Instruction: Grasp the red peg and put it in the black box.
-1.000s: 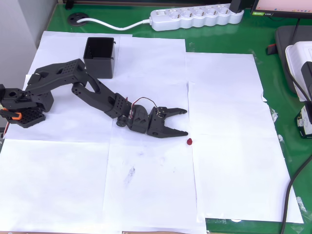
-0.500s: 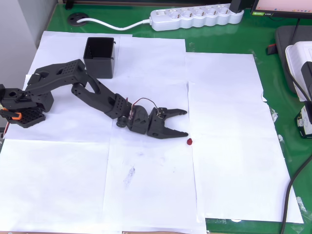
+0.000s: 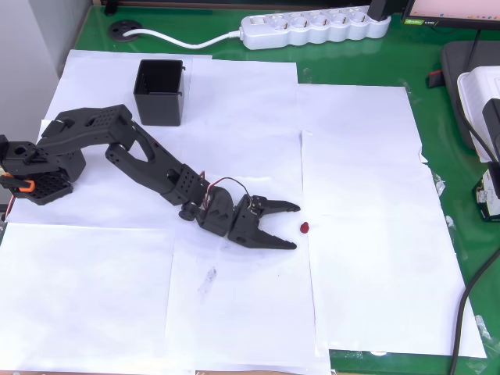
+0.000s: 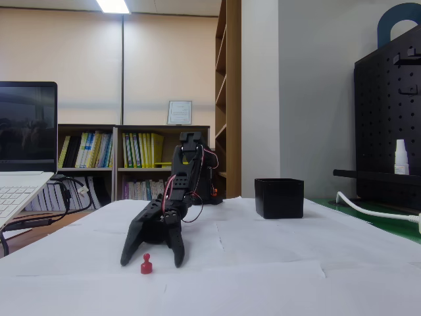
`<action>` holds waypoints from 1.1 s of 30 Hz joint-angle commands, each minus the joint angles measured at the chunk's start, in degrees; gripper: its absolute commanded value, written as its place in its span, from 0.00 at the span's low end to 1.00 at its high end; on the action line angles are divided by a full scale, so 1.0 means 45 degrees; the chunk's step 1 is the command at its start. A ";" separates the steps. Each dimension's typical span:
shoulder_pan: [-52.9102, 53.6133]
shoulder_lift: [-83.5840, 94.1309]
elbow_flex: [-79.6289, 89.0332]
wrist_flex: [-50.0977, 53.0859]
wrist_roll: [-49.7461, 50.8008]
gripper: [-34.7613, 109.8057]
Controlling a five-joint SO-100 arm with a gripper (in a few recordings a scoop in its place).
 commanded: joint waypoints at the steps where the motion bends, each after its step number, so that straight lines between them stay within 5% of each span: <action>1: 0.0566 0.0059 0.0273 0.0410 -0.0293 0.48; 33: -0.0273 0.0957 0.2637 0.1328 0.0098 0.47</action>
